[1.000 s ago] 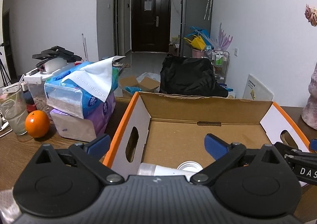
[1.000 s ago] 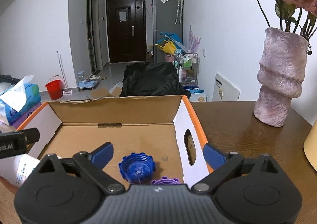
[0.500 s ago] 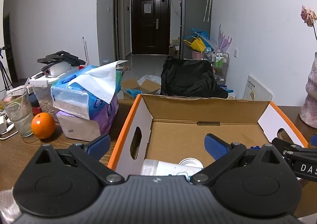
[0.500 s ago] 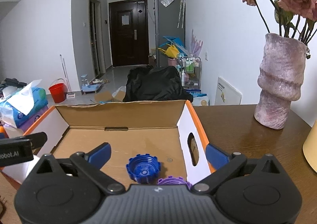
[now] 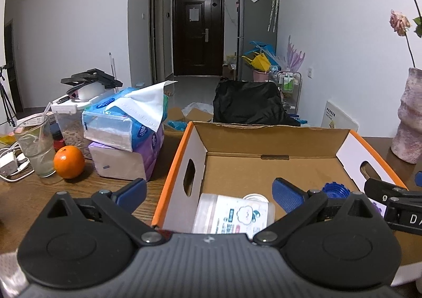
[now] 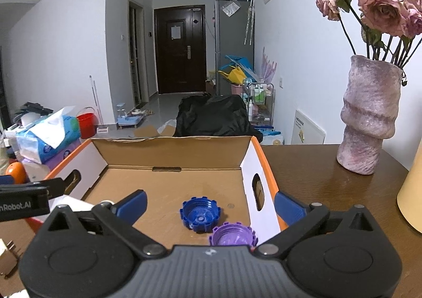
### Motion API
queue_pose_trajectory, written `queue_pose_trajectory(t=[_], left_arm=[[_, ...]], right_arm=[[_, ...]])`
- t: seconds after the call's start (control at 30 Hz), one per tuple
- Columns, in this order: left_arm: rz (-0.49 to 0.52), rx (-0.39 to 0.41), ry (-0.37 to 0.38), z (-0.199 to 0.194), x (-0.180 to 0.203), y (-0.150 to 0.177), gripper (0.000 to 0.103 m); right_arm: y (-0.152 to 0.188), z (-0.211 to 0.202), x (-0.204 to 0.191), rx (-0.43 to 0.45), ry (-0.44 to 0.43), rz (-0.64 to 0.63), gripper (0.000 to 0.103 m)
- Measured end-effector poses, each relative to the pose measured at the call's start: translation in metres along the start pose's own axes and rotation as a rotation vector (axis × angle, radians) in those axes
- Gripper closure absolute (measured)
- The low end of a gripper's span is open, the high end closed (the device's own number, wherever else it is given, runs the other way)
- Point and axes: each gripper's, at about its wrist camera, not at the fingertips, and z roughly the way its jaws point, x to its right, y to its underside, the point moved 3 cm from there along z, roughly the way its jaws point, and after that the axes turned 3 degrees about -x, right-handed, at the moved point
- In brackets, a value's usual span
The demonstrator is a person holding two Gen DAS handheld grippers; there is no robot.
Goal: Organize rigid objects
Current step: 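Withdraw both tools from the box back toward the table items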
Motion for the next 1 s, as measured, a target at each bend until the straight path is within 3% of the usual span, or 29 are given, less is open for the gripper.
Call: queue_pose_trajectory(t=[1.0], left_arm=[[0.029, 0.049, 0.046, -0.092, -0.015, 0.063, 0.0]], right_arm=[[0.066, -0.088, -0.016, -0.015, -0.047, -0.075, 0.0]])
